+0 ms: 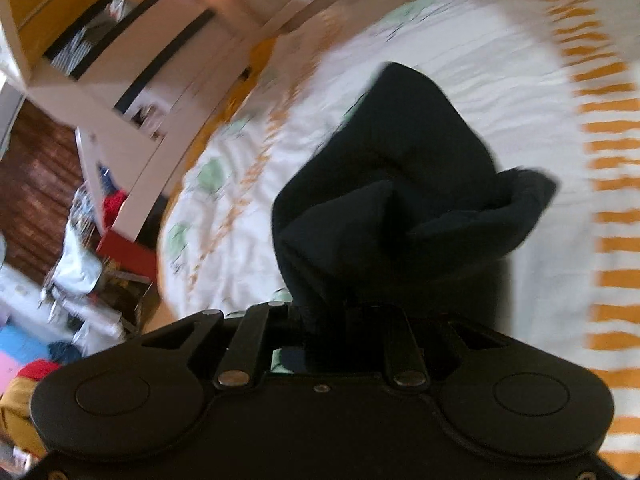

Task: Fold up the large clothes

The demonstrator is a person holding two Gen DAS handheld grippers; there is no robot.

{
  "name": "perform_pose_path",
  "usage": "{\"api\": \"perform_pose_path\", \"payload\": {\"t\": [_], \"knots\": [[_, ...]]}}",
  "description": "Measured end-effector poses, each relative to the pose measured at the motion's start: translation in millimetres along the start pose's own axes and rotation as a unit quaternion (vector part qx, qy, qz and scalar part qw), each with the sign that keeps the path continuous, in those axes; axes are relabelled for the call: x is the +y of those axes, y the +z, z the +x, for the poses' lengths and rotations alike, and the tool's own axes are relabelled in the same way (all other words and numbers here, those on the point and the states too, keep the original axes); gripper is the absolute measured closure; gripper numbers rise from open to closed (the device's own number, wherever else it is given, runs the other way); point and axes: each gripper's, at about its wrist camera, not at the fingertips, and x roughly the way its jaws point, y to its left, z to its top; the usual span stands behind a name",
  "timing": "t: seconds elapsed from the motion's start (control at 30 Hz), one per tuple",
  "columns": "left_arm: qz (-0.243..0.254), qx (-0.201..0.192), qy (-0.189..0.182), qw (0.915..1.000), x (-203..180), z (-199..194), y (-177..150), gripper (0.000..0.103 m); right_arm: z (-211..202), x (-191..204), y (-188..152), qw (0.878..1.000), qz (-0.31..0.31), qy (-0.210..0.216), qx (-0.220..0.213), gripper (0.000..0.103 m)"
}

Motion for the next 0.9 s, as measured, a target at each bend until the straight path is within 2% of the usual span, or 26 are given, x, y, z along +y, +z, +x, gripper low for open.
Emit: {"api": "perform_pose_path", "payload": {"t": [0.13, 0.3, 0.37, 0.5, 0.57, 0.63, 0.67, 0.77, 0.9], "knots": [[-0.025, 0.011, -0.002, 0.9996, 11.8, -10.6, 5.2, 0.082, 66.1, 14.2, 4.1, 0.999, -0.004, 0.013, 0.05, 0.077], [-0.017, 0.021, -0.006, 0.9996, 19.1, -26.7, 9.0, 0.086, 131.4, 16.0, -0.4, 0.994, 0.0, 0.008, 0.105, 0.074], [-0.004, 0.027, -0.005, 0.9996, 19.0, -32.7, 7.9, 0.086, 144.6, 12.5, -3.5, 0.993, 0.003, 0.008, 0.117, 0.069], [0.01, 0.038, 0.006, 0.9992, 18.9, -40.4, 4.6, 0.085, 156.8, 10.4, -7.1, 0.993, 0.002, 0.009, 0.12, 0.06], [0.014, 0.034, 0.005, 0.9993, 16.4, -44.0, 6.3, 0.085, 157.8, 13.0, -7.6, 0.992, -0.004, 0.022, 0.121, 0.05], [0.03, 0.025, 0.002, 0.9992, 10.9, -49.7, 9.3, 0.085, 155.7, 20.6, -6.4, 0.992, -0.011, 0.044, 0.121, 0.03], [0.041, 0.019, 0.0, 0.999, 6.6, -55.1, 9.0, 0.085, 152.1, 25.4, -6.3, 0.991, -0.017, 0.061, 0.118, 0.024], [0.086, 0.001, -0.012, 0.9962, -7.6, -65.3, 13.0, 0.081, 137.0, 43.1, -3.4, 0.987, -0.043, 0.117, 0.102, 0.021], [0.153, -0.021, -0.032, 0.9875, -27.7, -78.2, 13.6, 0.08, 97.9, 58.8, 6.4, 0.983, -0.08, 0.157, 0.049, 0.017]]}}
